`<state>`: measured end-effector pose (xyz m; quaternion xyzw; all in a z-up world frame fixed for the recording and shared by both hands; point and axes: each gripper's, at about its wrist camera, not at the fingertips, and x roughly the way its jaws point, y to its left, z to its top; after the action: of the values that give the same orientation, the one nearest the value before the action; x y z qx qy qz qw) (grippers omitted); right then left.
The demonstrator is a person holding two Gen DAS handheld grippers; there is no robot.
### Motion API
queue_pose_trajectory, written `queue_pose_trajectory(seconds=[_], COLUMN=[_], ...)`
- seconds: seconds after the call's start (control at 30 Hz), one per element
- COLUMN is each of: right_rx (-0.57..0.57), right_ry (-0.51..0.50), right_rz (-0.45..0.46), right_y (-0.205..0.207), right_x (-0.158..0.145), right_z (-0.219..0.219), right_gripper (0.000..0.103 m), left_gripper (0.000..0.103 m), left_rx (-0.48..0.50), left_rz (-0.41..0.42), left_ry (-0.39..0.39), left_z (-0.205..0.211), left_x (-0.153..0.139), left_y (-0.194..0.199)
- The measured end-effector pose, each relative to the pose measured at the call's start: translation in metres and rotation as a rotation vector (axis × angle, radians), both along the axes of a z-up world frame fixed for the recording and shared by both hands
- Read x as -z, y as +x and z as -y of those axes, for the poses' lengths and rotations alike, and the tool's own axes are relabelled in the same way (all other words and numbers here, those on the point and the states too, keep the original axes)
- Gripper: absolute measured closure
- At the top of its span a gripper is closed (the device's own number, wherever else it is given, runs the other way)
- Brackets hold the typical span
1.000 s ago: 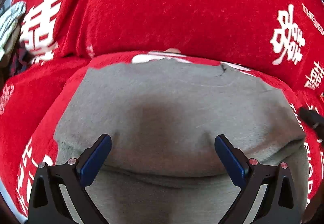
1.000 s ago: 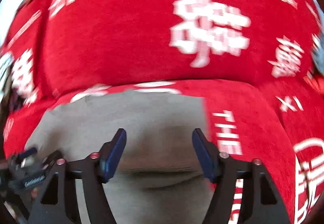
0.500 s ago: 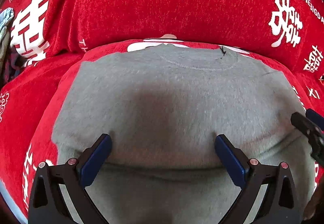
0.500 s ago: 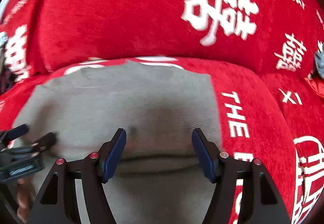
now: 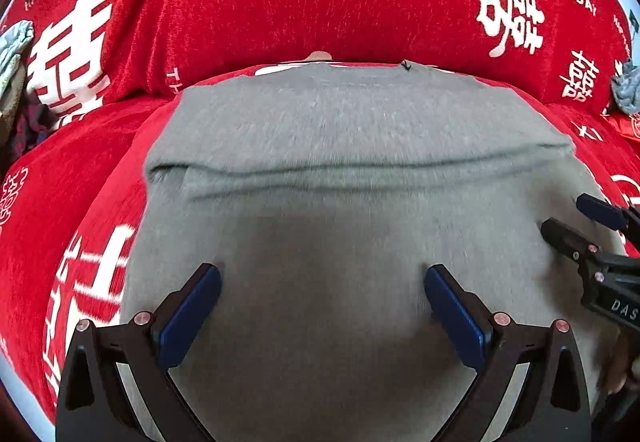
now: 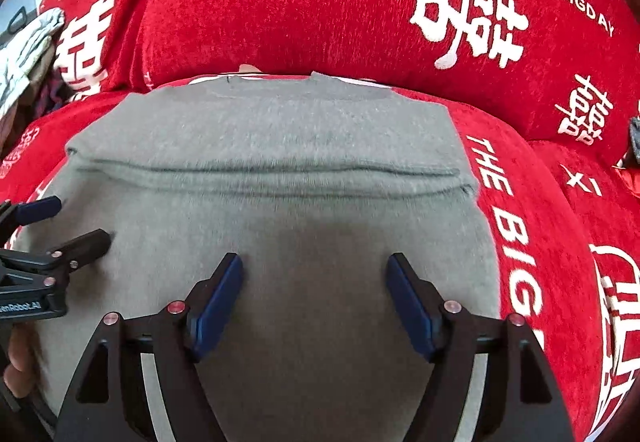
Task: Fold small clothes
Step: 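Move both open grippers over the sweater hem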
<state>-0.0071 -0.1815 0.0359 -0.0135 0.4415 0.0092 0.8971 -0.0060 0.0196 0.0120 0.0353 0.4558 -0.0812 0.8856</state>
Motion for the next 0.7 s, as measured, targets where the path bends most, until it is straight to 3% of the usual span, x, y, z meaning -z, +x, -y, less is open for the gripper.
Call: queue_pose_trajectory(seconds=[0.47,0.7], right_rx=[-0.037,-0.040], right_ry=[-0.022,-0.050], right_rz=[0.069,0.049], right_y=[-0.082,-0.125], right_x=[-0.001,0.000], right_z=[0.007,0.008], right_gripper=[0.025,0.022], left_gripper=[0.001,0.001], left_rx=[-0.011,-0.017], left_rz=[0.017,-0.015], left_ry=[-0.015,-0.002], left_z=[-0.026,-0.022], left_x=[0.002,0.001], left_y=[-0.076,-0.100])
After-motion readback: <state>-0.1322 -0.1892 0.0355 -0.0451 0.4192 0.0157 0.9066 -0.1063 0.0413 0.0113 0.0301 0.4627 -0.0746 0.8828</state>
